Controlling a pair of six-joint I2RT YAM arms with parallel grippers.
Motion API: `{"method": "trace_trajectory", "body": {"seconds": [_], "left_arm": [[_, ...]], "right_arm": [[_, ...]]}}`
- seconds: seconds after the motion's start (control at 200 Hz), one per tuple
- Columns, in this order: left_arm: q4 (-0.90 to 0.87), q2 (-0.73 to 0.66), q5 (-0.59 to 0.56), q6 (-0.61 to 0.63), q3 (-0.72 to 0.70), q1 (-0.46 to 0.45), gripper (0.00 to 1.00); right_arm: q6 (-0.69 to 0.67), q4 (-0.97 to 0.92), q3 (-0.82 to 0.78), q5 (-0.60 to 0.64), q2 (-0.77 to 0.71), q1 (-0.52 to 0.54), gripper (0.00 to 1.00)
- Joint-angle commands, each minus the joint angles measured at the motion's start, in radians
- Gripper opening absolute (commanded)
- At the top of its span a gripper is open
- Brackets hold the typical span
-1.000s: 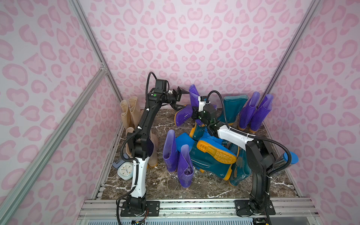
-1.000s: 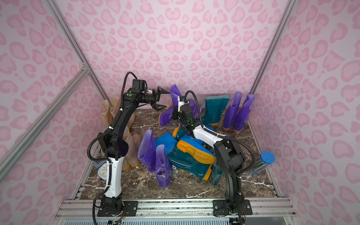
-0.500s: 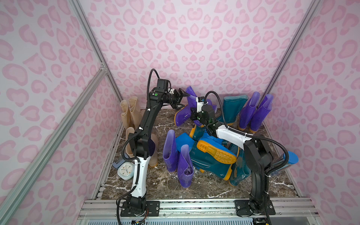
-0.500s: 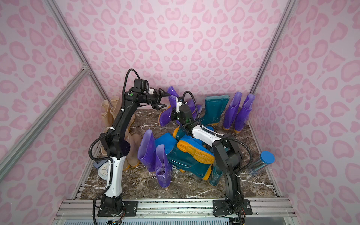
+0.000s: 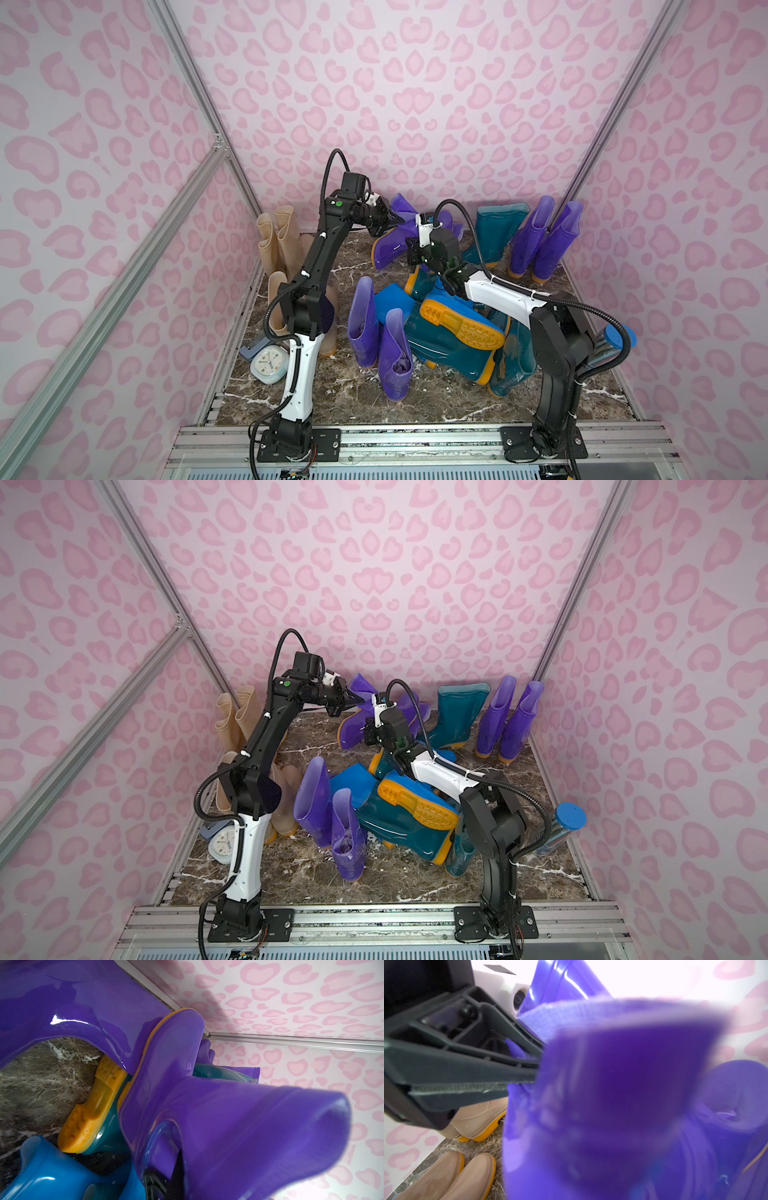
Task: Match and arrange rain boots in pairs
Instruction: Pick up the rain boot at the center of the board.
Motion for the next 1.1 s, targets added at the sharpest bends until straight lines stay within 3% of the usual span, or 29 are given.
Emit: {"method": "trace_trajectory", "body": {"seconds": [0.0, 0.105, 0.205, 0.315, 0.36, 0.37, 0.515, 0.655, 0.705, 0.745, 0.835, 0.935, 1.095], "left_arm": [[0.045, -0.012, 0.004, -0.014, 0.005, -0.002, 0.03], [0.071, -0.025, 0.018, -0.040, 0.005, -0.005, 0.03], [0.113, -0.062, 0.039, -0.069, -0.022, -0.005, 0.42], [0.175, -0.140, 0.036, -0.090, -0.102, 0.002, 0.62], [0.190, -0.167, 0.025, -0.090, -0.128, 0.003, 0.96], [0.192, -0.172, 0.022, -0.089, -0.132, 0.003, 0.99], [0.192, -0.160, 0.007, -0.082, -0.141, 0.013, 1.00], [0.023, -0.098, -0.090, 0.029, -0.046, 0.012, 1.00], [0.025, -0.081, -0.090, 0.028, -0.042, 0.011, 0.96], [0.006, -0.069, -0.106, 0.034, -0.036, 0.011, 0.86], [-0.024, -0.048, -0.120, 0.051, -0.033, 0.006, 0.51], [-0.043, -0.046, -0.129, 0.072, -0.030, 0.000, 0.04], [-0.043, -0.059, -0.131, 0.088, 0.038, 0.011, 0.03]], "right_arm": [[-0.020, -0.013, 0.008, -0.050, -0.017, 0.003, 0.19], [-0.017, 0.040, -0.031, -0.053, -0.037, 0.008, 0.01], [-0.003, 0.040, -0.028, -0.033, -0.009, 0.003, 0.00], [0.006, 0.018, -0.014, -0.042, 0.016, -0.005, 0.00], [0.015, 0.032, -0.022, -0.044, 0.015, -0.005, 0.00], [0.017, 0.034, -0.024, -0.046, 0.014, -0.006, 0.00], [0.020, 0.046, -0.032, -0.051, 0.008, 0.003, 0.00], [0.021, 0.045, -0.039, -0.053, -0.001, 0.005, 0.00], [0.017, 0.037, -0.039, -0.048, 0.000, 0.007, 0.00], [0.018, 0.037, -0.044, -0.043, -0.002, 0.007, 0.00], [0.020, 0.035, -0.050, -0.047, -0.008, 0.009, 0.00], [0.013, 0.022, -0.047, -0.045, -0.013, 0.015, 0.01], [-0.023, -0.041, -0.017, -0.056, -0.055, 0.014, 0.41]]}}
